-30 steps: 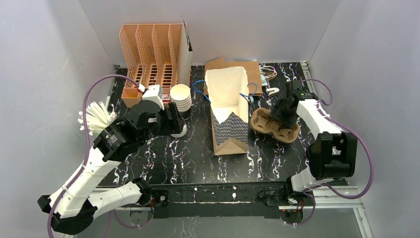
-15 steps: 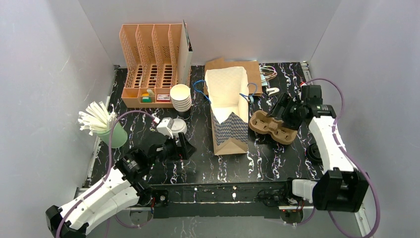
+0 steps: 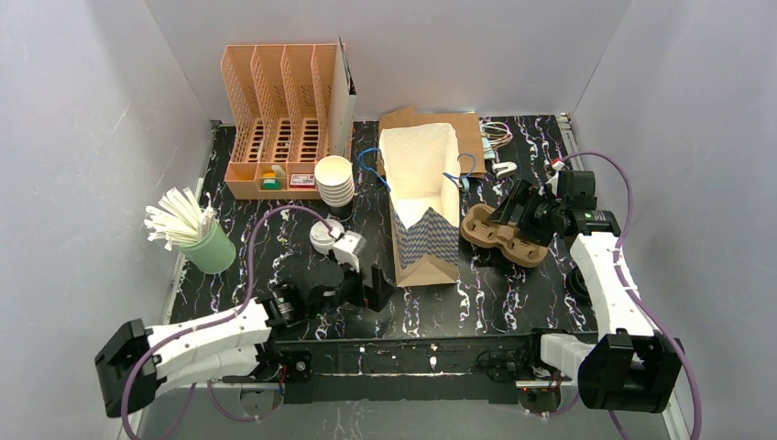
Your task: Pack the takeout coffee
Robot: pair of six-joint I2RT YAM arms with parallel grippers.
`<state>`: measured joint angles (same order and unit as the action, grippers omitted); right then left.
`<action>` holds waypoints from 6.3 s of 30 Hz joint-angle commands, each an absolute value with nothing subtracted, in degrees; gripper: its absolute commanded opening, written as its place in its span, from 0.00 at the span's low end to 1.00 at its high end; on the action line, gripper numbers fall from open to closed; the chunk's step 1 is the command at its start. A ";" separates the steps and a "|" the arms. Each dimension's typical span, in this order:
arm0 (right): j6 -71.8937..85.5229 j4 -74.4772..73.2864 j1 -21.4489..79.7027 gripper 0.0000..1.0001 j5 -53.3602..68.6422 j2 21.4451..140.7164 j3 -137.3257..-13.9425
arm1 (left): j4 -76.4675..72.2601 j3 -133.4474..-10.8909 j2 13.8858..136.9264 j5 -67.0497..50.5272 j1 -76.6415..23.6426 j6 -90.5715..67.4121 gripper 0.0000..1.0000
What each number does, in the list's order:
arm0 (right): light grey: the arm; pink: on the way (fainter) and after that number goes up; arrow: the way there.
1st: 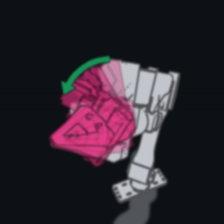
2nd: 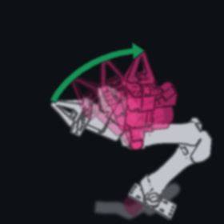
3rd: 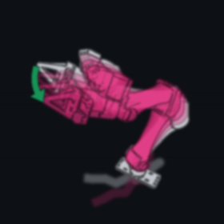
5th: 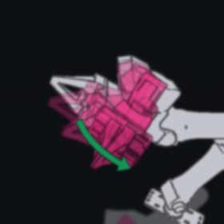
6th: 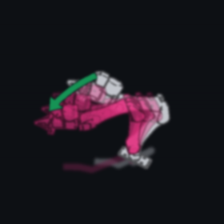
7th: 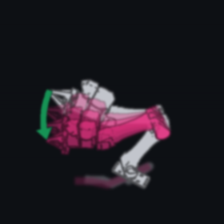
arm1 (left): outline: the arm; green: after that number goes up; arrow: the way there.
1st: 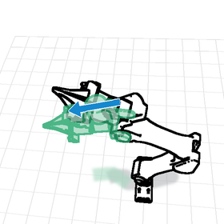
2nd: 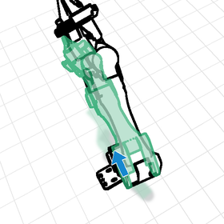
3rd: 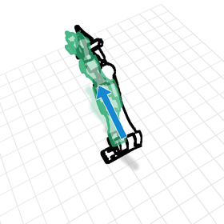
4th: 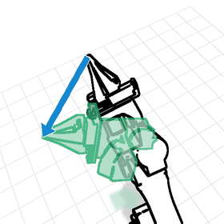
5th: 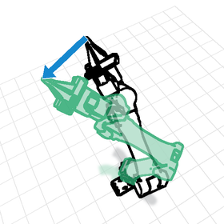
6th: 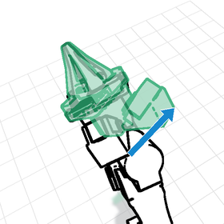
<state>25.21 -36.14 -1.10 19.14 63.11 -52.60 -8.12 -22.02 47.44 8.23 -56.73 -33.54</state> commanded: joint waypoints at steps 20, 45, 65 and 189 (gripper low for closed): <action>27.15 -30.50 -1.05 0.98 15.73 58.40 -53.19 | -32.33 -26.42 75.66 25.41 -62.84 -23.37 0.98; 36.02 -36.22 -1.05 0.95 -1.34 64.37 -51.88 | -7.49 -32.42 68.68 35.90 -45.11 -29.50 0.97; 37.44 -33.76 7.74 0.80 -9.37 81.47 -57.58 | 7.23 -23.00 39.37 10.37 -46.43 -46.72 0.84; 32.91 -48.25 9.20 0.51 16.09 64.39 -50.38 | -55.34 -35.65 95.01 22.67 -70.31 -51.43 0.79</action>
